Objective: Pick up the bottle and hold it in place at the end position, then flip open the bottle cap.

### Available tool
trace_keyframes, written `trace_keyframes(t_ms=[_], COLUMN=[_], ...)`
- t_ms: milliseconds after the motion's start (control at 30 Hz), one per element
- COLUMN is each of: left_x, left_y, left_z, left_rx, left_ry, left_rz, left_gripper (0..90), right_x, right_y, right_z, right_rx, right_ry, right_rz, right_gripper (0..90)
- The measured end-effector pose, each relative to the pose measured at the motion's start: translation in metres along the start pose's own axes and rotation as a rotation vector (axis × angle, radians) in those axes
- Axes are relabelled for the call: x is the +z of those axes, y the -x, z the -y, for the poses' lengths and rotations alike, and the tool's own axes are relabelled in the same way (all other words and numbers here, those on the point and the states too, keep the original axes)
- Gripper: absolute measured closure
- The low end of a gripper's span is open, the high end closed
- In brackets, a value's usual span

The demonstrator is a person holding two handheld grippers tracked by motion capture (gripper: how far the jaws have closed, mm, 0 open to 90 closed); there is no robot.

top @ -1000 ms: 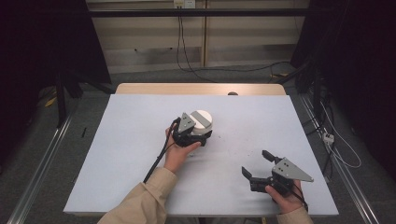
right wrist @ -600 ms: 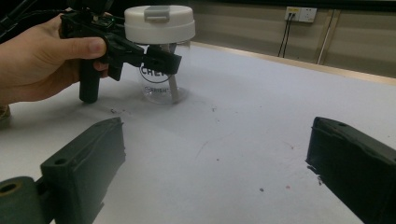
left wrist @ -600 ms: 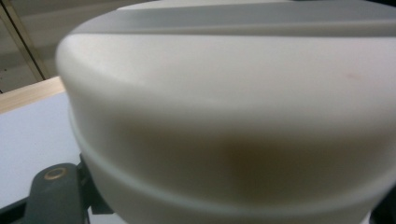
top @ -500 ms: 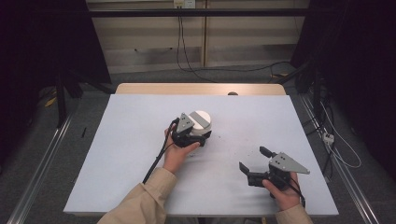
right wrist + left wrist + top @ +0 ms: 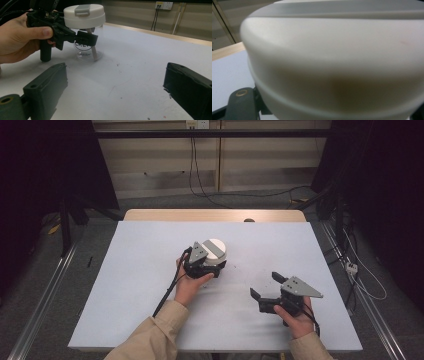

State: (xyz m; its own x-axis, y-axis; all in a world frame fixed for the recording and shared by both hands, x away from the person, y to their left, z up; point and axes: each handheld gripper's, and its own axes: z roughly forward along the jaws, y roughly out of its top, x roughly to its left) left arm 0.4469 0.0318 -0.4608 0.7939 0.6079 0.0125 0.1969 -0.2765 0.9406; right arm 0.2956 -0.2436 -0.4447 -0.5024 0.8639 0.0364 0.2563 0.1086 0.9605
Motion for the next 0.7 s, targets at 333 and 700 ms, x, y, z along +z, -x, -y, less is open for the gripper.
trace_keyframes(t_ms=[333, 700], left_x=[0.0, 0.0], left_y=[0.0, 0.0], left_z=[0.0, 0.0], left_rx=[-0.001, -0.001], left_ry=[-0.001, -0.004], left_rz=[0.0, 0.002], left_gripper=[18.6, 18.6], right_x=[0.012, 0.02], right_y=[-0.001, -0.001], right_z=[-0.004, -0.009], right_rx=[0.007, 0.008], right_ry=[-0.019, -0.028], right_rz=[-0.01, -0.014], right_gripper=[5.5, 5.7])
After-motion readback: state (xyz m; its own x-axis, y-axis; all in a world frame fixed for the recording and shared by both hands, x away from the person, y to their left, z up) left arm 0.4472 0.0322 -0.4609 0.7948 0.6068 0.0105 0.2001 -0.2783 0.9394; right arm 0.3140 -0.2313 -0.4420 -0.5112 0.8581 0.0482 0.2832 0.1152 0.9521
